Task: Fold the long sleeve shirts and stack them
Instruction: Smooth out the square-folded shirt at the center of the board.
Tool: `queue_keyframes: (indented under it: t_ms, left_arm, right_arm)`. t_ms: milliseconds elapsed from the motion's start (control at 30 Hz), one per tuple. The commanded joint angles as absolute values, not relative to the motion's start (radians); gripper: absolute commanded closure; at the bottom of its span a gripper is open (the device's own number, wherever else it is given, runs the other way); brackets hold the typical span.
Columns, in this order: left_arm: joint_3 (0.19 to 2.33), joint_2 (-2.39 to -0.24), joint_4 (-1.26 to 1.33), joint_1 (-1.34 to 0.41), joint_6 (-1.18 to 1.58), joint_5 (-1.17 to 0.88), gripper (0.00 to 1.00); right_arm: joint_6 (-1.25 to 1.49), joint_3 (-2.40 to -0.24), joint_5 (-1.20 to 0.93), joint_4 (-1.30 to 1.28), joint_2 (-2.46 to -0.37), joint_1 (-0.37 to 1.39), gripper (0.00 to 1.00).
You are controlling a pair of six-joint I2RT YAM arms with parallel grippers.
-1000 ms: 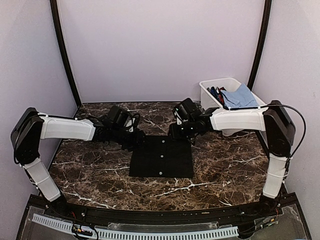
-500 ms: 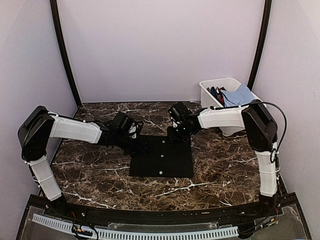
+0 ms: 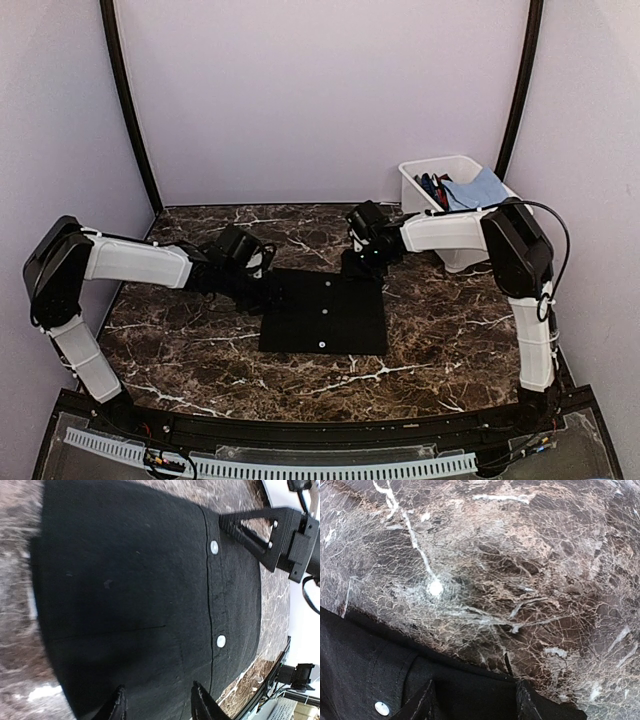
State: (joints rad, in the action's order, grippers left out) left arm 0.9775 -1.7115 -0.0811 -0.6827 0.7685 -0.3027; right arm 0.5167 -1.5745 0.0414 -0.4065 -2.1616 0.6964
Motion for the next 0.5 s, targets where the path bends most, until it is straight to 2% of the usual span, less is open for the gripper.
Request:
queue_keyframes:
  t_ms: [0,167,467]
  left_arm:
    - [0.927,-1.605,-0.157,-0.629,0.731,-0.25,0.57]
    - [0.873,-1.581,-0.169,-0.586,0.705,-0.27,0.54]
    - [0.882,-1.632,-0.206,-0.583,0.67,-0.309,0.51]
  right_arm:
    - [0.48,-1.563,0.032,-0.426,-2.101,0.681,0.47]
    - [0.466,-1.513,0.034,-0.433,-1.993,0.683,0.47]
    - [0.495,-1.276,0.046,-0.381,-1.743,0.721,0.46]
